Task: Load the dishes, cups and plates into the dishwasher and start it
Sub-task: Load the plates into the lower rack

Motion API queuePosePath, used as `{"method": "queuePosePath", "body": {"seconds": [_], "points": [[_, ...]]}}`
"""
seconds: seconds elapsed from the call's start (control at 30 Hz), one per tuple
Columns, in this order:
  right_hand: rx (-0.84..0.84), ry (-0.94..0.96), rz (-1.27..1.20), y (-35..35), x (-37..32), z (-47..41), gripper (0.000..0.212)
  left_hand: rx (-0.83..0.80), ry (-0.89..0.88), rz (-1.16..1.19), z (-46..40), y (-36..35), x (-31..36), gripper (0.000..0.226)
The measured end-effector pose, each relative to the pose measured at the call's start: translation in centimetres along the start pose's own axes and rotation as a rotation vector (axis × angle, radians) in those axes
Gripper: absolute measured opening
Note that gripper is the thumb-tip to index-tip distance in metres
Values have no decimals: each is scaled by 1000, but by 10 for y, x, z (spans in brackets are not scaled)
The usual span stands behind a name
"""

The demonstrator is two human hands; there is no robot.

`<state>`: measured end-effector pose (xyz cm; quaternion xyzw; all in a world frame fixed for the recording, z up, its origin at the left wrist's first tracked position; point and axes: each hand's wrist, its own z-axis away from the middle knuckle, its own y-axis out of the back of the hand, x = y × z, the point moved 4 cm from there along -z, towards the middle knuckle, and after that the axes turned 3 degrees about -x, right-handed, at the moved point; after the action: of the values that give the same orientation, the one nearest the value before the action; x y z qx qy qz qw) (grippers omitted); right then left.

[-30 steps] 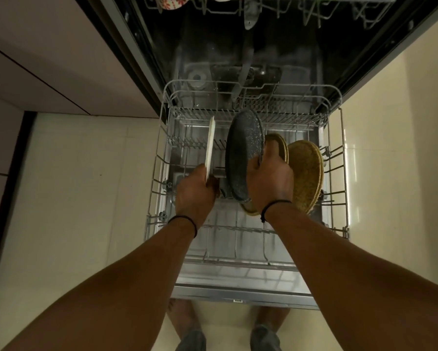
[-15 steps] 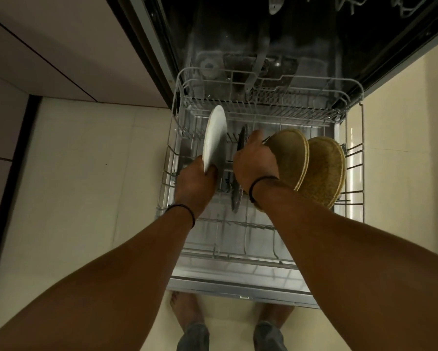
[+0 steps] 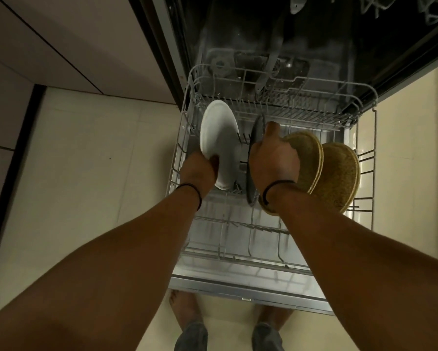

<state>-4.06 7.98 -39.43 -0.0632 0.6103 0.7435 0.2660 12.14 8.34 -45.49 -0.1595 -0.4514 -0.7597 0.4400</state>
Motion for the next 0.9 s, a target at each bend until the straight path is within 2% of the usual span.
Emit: {"method": "queuePosePath", "body": {"seconds": [0.13,0.3,0.43,0.5,0.63,0.9], "points": [[-3,41,32,-11,-12,-14,35,-43,69,29,-3,1,-7,47],[-1,13,-66,-29,-23,-29,42,-66,-4,9,0,1,-11,42],[-3,0,-180,-39,-32,-41,36,-4,-119,119,8,7,-11,35],[-20,-11,-213,-47,-35,-43,37,16,-140,206,10,8,-19,42],[-102,-48,-237,-60,-35,-41,47,-23,-146,264,14,8,-29,42],[-73,-46,-281,-57,-30,-40,49,-70,-140,286,12,10,-34,36]]}}
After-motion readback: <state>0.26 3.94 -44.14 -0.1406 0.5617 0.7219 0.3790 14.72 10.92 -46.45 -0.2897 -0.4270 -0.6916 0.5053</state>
